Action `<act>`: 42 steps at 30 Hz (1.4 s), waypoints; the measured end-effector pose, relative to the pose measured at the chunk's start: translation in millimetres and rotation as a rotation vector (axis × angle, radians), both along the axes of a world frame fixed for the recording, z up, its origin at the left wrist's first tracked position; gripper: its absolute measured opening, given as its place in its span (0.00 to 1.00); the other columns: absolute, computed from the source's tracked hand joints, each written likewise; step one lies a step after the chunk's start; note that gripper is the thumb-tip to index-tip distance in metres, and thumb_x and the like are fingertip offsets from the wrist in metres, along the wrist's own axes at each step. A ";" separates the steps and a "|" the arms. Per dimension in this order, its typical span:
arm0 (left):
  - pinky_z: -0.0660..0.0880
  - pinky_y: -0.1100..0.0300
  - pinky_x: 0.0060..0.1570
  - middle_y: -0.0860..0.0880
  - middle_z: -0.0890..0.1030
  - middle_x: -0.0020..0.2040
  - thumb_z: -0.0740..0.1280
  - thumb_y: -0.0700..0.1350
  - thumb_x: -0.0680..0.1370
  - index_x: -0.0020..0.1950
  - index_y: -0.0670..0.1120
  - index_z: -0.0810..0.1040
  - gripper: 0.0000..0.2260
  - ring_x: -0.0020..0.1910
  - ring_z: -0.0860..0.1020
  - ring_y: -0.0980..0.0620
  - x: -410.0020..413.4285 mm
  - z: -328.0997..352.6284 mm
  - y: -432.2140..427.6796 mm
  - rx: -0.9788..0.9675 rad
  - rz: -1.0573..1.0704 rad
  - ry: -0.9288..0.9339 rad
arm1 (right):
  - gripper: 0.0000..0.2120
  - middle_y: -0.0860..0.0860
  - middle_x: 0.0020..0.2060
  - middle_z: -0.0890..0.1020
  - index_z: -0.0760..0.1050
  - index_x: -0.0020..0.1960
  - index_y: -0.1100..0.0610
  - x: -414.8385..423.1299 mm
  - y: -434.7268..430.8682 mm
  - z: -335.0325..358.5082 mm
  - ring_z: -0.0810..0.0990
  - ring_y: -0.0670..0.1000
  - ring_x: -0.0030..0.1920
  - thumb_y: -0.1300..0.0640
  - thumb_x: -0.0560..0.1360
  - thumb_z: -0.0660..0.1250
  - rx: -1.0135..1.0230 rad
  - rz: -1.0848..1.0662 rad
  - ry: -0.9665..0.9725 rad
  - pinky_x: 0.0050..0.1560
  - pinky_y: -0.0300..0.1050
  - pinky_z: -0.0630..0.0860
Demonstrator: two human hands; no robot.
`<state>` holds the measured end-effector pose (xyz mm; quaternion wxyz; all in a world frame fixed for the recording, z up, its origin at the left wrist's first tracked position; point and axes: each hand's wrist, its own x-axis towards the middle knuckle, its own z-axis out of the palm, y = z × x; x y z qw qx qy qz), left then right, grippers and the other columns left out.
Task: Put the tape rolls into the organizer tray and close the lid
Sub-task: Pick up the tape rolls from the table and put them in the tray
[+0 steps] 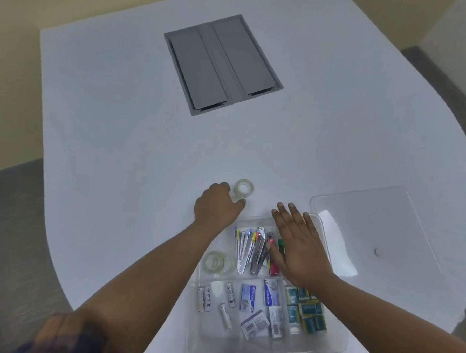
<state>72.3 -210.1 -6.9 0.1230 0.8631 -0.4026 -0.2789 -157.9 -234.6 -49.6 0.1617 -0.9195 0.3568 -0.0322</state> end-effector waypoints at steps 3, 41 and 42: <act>0.75 0.54 0.46 0.47 0.80 0.50 0.72 0.59 0.67 0.49 0.46 0.75 0.20 0.50 0.79 0.44 -3.4 -8.4 -16.9 0.130 0.002 -0.027 | 0.30 0.49 0.79 0.54 0.53 0.78 0.53 -0.2 -0.2 0.8 0.46 0.50 0.78 0.41 0.80 0.51 0.008 -0.002 0.002 0.77 0.54 0.47; 0.71 0.57 0.49 0.55 0.81 0.55 0.72 0.57 0.69 0.57 0.52 0.77 0.20 0.52 0.79 0.49 -7.2 6.3 112.6 -0.042 -0.187 -0.145 | 0.30 0.50 0.78 0.57 0.55 0.78 0.53 0.9 -0.5 5.5 0.47 0.47 0.78 0.41 0.80 0.51 -0.005 -0.011 -0.031 0.77 0.50 0.43; 0.70 0.58 0.45 0.56 0.81 0.51 0.73 0.56 0.69 0.53 0.53 0.77 0.16 0.48 0.79 0.49 -6.1 8.0 111.5 -0.068 -0.175 -0.139 | 0.30 0.50 0.78 0.57 0.55 0.78 0.53 0.9 -0.7 5.2 0.46 0.47 0.78 0.40 0.80 0.51 -0.003 -0.010 -0.031 0.77 0.50 0.43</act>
